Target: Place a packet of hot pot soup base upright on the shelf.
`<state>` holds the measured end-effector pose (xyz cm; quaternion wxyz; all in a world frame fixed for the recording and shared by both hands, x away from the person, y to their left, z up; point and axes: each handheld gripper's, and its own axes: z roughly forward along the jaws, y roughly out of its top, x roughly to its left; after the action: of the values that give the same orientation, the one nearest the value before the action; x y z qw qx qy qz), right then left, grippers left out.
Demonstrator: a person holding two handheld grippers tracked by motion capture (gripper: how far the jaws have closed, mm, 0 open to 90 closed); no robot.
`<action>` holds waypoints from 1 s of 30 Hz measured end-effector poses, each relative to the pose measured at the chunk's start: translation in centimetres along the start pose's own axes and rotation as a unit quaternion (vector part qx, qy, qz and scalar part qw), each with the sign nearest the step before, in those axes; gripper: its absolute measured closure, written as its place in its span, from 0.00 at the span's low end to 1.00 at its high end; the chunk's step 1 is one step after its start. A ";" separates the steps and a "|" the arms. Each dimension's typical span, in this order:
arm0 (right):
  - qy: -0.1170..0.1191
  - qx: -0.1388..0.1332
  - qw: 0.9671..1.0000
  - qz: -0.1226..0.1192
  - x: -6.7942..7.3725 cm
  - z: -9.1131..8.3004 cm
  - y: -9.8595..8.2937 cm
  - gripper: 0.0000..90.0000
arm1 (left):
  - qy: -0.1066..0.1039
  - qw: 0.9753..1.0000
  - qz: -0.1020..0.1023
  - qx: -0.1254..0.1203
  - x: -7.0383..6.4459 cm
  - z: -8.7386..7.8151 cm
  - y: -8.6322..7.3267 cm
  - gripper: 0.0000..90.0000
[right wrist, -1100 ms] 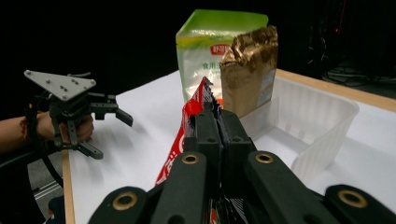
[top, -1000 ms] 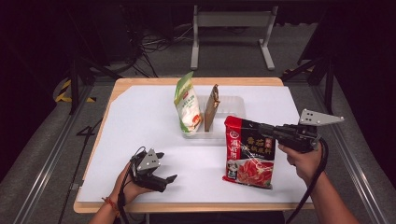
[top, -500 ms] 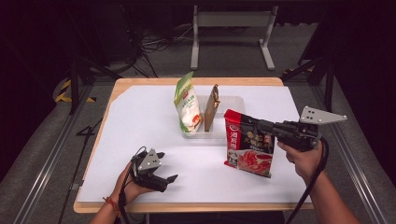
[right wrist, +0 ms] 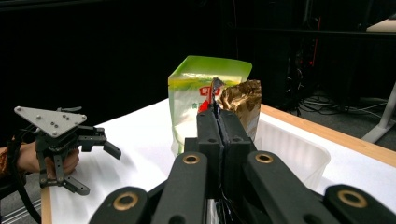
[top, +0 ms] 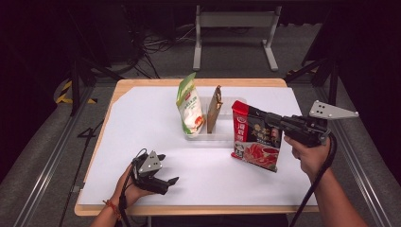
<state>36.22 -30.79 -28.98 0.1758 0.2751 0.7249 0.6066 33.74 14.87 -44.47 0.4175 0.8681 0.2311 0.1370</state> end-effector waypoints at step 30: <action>-0.069 -0.027 0.997 0.021 -0.9 4.6 5.5 0.99 | -0.001 1.000 0.002 -0.002 0.1 -0.1 -0.1 0.11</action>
<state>40.69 -27.08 -24.59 0.2199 0.3261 0.6888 0.6090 33.75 15.00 -44.46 0.4190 0.8679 0.2288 0.1371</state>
